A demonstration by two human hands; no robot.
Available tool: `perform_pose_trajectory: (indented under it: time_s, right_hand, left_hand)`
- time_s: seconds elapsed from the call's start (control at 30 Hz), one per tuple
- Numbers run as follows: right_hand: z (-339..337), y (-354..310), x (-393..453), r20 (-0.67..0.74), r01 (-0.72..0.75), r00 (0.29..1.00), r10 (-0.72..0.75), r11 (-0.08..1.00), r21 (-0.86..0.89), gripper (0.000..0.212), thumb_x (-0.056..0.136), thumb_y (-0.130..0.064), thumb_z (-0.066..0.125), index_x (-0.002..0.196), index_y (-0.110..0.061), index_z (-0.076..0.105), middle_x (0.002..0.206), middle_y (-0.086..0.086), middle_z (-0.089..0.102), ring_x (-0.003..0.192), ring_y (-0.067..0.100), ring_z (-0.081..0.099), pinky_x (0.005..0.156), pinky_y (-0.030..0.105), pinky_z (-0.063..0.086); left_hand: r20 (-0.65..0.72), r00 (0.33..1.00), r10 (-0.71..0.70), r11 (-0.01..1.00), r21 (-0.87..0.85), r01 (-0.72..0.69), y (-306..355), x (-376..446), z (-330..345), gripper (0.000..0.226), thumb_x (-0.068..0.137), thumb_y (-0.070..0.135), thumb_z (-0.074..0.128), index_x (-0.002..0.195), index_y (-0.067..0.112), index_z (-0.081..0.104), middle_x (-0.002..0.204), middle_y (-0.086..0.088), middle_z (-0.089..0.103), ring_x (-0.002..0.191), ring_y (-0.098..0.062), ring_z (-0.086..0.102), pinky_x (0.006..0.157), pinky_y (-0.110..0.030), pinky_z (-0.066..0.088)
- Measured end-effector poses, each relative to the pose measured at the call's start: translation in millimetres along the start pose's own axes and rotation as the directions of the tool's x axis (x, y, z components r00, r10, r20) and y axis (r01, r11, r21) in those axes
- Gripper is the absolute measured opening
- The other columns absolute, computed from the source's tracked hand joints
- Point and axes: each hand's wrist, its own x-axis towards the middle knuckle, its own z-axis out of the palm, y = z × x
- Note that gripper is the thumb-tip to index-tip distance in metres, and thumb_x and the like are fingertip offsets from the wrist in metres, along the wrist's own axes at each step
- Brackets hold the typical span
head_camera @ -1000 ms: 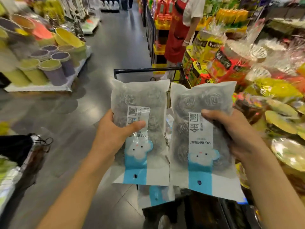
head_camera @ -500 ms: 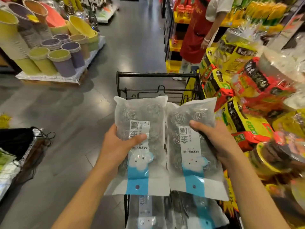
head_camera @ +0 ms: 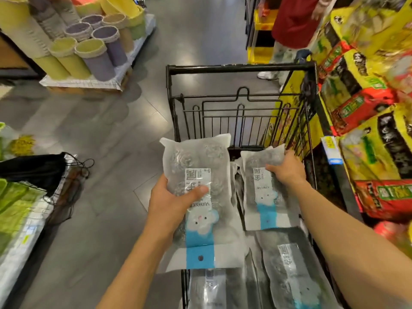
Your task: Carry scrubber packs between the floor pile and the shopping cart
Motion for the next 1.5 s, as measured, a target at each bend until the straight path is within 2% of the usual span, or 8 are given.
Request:
perform_pose_trajectory:
  time_s: [0.13,0.53,0.67,0.77,0.87,1.1,1.33,1.5]
  right_hand:
    - [-4,6,-14,-0.157,0.202,0.933,-0.323,0.833,-0.515,0.064,0.09,-0.032,0.07,0.144,-0.011,0.042,0.137,0.021,0.052,0.123,0.04,0.05,0.099,0.05,0.045]
    - [-48,5,-68,-0.008,0.519,0.834,-0.552,0.789,-0.329,0.071,0.091,-0.055,0.065,0.148,-0.017,0.047,0.15,0.01,0.05,0.137,0.031,0.046,0.112,0.046,0.041]
    - [-46,13,-77,0.004,0.53,0.823,-0.568,0.765,-0.365,0.073,0.093,-0.06,0.061,0.152,-0.021,0.04,0.156,0.007,0.044,0.142,0.029,0.041,0.117,0.043,0.034]
    - [-45,14,-85,0.034,0.539,0.822,-0.568,0.758,-0.367,0.075,0.093,-0.06,0.06,0.154,-0.021,0.038,0.161,0.009,0.039,0.147,0.03,0.036,0.122,0.043,0.029]
    - [-48,10,-97,0.048,0.539,0.826,-0.562,0.76,-0.363,0.077,0.093,-0.063,0.057,0.155,-0.02,0.037,0.162,0.008,0.038,0.149,0.03,0.034,0.124,0.044,0.026]
    - [-92,-9,-153,0.041,0.463,0.875,-0.482,0.809,-0.363,0.096,0.088,-0.08,0.044,0.162,-0.022,0.025,0.17,0.005,0.022,0.157,0.031,0.019,0.126,0.048,0.02]
    - [-141,-9,-249,-0.135,0.286,0.921,-0.366,0.868,-0.407,0.095,0.089,-0.078,0.049,0.161,-0.021,0.027,0.168,0.006,0.027,0.154,0.028,0.028,0.123,0.044,0.028]
    - [-156,-10,-334,-0.258,0.146,0.933,-0.253,0.917,-0.371,0.098,0.085,-0.08,0.049,0.16,-0.022,0.028,0.165,0.006,0.035,0.149,0.028,0.036,0.12,0.042,0.032]
  left_hand:
    - [-0.013,1.0,-0.025,0.999,0.042,0.025,-10,7,10,0.053,0.067,0.014,0.094,0.111,0.023,0.065,0.097,0.007,0.08,0.088,-0.016,0.078,0.077,-0.041,0.063]
    - [0.014,0.996,-0.091,0.951,0.299,0.083,-61,109,66,0.046,0.076,0.021,0.091,0.104,0.019,0.055,0.107,-0.003,0.072,0.089,-0.017,0.069,0.072,-0.034,0.055]
    - [-0.005,1.0,-0.008,0.781,0.624,0.009,-67,124,66,0.057,0.082,0.024,0.086,0.118,0.01,0.043,0.121,-0.012,0.063,0.1,-0.028,0.062,0.081,-0.041,0.053]
    - [0.128,0.983,0.133,0.549,0.816,-0.181,-50,114,69,0.074,0.088,0.028,0.08,0.145,0.008,0.038,0.142,-0.018,0.053,0.127,-0.036,0.054,0.101,-0.046,0.048]
    - [0.387,0.894,0.226,0.266,0.859,-0.438,-20,97,67,0.081,0.096,0.04,0.068,0.16,0.015,0.025,0.159,-0.011,0.039,0.143,-0.031,0.044,0.115,-0.048,0.039]
    - [0.718,0.622,0.313,-0.1,0.676,-0.73,45,43,42,0.078,0.099,0.065,0.046,0.162,0.025,0.025,0.162,-0.003,0.04,0.148,-0.023,0.038,0.122,-0.044,0.032]
    - [0.842,0.416,0.344,-0.351,0.527,-0.774,106,11,7,0.085,0.096,0.072,0.042,0.163,0.024,0.02,0.166,-0.001,0.032,0.152,-0.022,0.031,0.124,-0.042,0.027]
    - [0.907,0.314,0.28,-0.379,0.405,-0.832,129,-16,-3,0.087,0.095,0.072,0.044,0.163,0.023,0.018,0.168,-0.002,0.028,0.153,-0.023,0.029,0.123,-0.045,0.028]
